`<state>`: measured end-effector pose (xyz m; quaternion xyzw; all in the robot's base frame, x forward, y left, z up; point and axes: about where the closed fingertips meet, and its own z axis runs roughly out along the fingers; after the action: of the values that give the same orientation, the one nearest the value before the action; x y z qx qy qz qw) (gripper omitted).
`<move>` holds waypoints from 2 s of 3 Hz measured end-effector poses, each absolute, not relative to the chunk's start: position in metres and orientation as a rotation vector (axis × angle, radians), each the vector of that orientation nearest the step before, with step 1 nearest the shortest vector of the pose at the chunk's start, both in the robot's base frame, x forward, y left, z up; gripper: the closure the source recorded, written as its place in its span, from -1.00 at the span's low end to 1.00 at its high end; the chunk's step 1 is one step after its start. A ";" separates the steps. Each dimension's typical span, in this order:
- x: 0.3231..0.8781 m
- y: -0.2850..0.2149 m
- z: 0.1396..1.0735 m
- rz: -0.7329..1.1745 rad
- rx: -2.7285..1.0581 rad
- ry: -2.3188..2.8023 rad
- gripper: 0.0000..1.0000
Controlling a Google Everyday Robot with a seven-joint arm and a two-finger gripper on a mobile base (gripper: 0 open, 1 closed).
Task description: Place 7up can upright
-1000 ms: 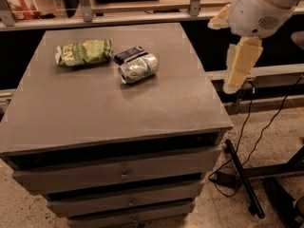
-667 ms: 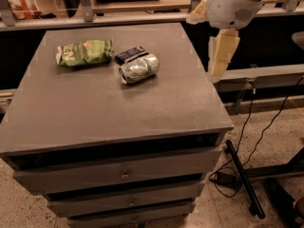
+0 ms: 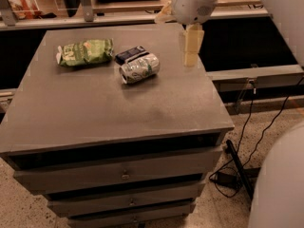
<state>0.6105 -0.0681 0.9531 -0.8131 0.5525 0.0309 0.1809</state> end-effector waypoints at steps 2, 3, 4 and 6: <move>0.628 -0.019 0.921 0.143 -2.355 1.534 -1.00; 0.627 0.005 0.894 0.202 -2.413 1.494 -1.00; 0.625 0.020 0.878 0.202 -2.470 1.469 -1.00; 0.636 0.041 0.855 0.162 -2.536 1.493 -1.00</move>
Offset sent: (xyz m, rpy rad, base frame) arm 0.0094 0.0645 -0.0583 -0.0352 0.1358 0.1000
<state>0.6361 0.0412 0.8554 -0.8563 0.5043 0.0548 0.0969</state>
